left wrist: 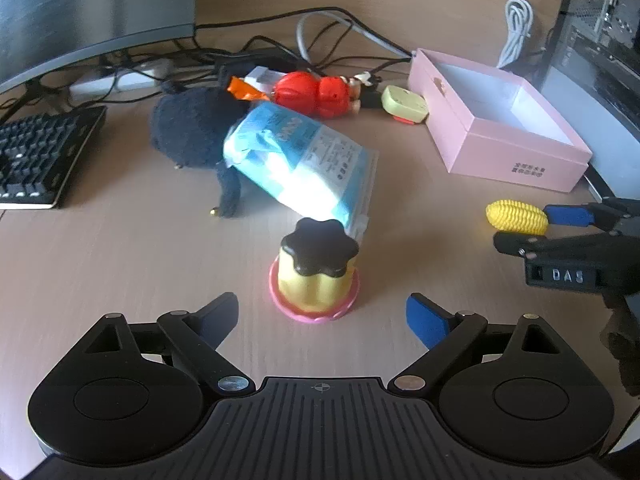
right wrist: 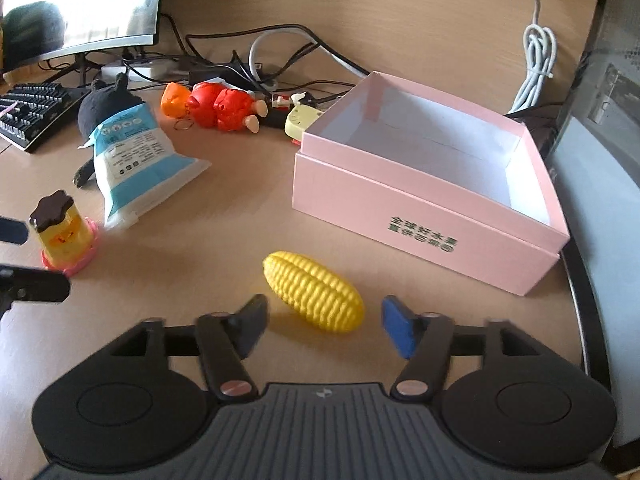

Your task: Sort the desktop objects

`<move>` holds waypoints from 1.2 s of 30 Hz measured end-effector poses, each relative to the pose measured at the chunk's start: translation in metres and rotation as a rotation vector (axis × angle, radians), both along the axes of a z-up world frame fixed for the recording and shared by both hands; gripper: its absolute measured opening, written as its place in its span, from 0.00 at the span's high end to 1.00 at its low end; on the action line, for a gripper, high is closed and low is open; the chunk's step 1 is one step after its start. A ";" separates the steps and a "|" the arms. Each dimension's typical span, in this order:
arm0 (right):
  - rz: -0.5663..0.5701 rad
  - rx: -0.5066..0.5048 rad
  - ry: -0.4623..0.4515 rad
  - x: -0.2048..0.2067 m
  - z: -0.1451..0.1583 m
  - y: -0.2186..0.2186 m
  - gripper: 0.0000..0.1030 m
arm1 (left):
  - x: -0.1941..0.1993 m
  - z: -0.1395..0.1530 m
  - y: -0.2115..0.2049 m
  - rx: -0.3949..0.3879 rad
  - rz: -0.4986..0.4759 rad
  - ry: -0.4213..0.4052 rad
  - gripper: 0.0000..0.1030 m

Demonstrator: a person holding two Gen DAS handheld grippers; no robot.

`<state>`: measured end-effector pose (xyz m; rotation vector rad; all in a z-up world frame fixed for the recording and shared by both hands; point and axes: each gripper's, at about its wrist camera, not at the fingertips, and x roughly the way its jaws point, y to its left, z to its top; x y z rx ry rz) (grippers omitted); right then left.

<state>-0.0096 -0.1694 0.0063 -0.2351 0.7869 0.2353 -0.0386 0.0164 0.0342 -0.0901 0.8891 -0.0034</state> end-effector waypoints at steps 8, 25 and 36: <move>-0.198 0.100 0.069 0.014 -0.001 0.005 0.21 | -0.009 0.001 0.005 -0.004 0.037 0.014 0.07; -0.218 0.055 -0.013 0.001 0.008 -0.020 0.17 | -0.008 0.004 0.012 -0.054 0.030 0.015 0.06; -0.374 0.150 -0.033 0.020 -0.004 -0.002 0.22 | -0.014 0.003 0.022 -0.023 0.043 0.050 0.05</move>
